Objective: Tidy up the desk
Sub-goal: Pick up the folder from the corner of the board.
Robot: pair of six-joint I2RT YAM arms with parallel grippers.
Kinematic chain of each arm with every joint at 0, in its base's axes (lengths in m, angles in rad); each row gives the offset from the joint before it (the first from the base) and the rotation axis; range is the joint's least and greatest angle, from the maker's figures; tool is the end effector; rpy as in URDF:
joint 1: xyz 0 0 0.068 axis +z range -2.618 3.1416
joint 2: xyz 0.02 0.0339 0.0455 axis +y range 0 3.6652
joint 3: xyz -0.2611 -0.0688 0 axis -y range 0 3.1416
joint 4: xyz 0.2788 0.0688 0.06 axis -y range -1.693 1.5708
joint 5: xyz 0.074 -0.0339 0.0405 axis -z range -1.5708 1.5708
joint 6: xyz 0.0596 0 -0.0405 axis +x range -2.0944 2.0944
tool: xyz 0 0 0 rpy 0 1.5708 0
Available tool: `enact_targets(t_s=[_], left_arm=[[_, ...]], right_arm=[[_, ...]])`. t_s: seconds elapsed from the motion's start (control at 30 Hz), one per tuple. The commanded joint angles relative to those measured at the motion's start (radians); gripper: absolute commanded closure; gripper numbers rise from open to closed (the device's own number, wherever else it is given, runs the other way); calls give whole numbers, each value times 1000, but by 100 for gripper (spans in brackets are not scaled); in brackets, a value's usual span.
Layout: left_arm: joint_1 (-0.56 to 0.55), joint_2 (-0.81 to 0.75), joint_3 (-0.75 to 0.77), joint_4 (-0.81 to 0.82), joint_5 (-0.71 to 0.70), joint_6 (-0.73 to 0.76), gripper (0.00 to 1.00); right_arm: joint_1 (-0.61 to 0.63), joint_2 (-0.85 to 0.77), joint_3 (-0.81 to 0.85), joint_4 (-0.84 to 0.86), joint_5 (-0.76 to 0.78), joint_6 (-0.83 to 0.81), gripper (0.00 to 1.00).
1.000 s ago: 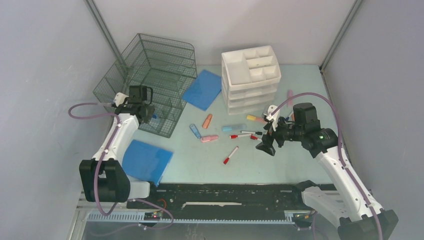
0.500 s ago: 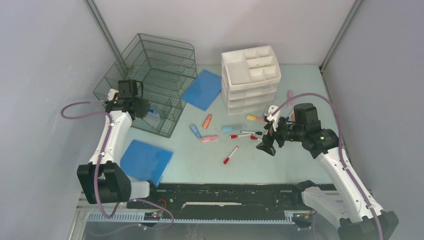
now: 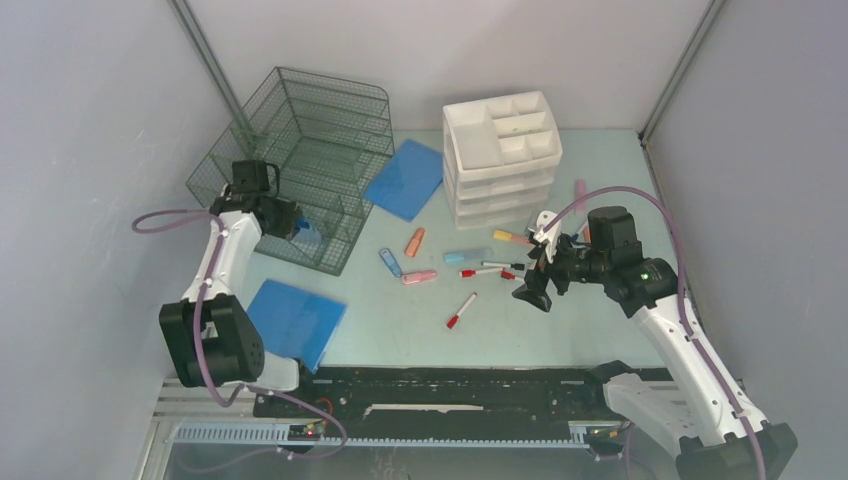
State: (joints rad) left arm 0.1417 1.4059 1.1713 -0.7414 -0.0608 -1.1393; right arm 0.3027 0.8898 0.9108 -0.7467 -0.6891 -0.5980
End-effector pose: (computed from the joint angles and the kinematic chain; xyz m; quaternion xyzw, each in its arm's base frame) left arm 0.3332 0.0512 0.2540 -0.5782 0.7609 -0.1146 0.2711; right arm 0.2014 0.1026 0.3026 -0.4984 0.7126 0.2479 0.4271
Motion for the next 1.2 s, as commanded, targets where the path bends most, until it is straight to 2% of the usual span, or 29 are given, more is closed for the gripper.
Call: enact_targets(t_s=[0.0, 0.17, 0.3, 0.47, 0.7, 0.8, 0.87, 0.9, 1.03, 1.1, 1.17], left_arm=[[19, 27, 39, 24, 53, 21, 56], [24, -5, 67, -6, 49, 58, 26], [23, -89, 84, -37, -8, 112, 17], [21, -230, 55, -71, -71, 201, 14], [-39, -430, -126, 6, 126, 420, 19], [-128, -501, -175, 28, 131, 477, 19], [-265, -528, -194, 41, 123, 490, 19], [-326, -530, -196, 31, 85, 489, 19], [-617, -483, -188, -70, -226, 461, 18], [-720, -447, -214, -94, -327, 430, 18], [-795, -399, -241, -109, -370, 414, 18]], right_arm=[[-2, -18, 0, 22, -7, -11, 0], [-2, -20, 0, 20, -9, -13, 0], [-2, -19, 0, 18, -10, -14, 0], [-2, -19, 1, 19, -9, -16, 0], [0, -13, 0, 17, -21, -16, 0], [-1, -11, 0, 18, -30, -15, 0], [-1, -11, 0, 17, -33, -14, 0], [-2, -11, 0, 15, -34, -14, 0], [-5, -12, 0, 15, -38, -16, 0], [-9, -16, -2, 19, -39, -16, 0], [-10, -18, -4, 21, -41, -15, 0]])
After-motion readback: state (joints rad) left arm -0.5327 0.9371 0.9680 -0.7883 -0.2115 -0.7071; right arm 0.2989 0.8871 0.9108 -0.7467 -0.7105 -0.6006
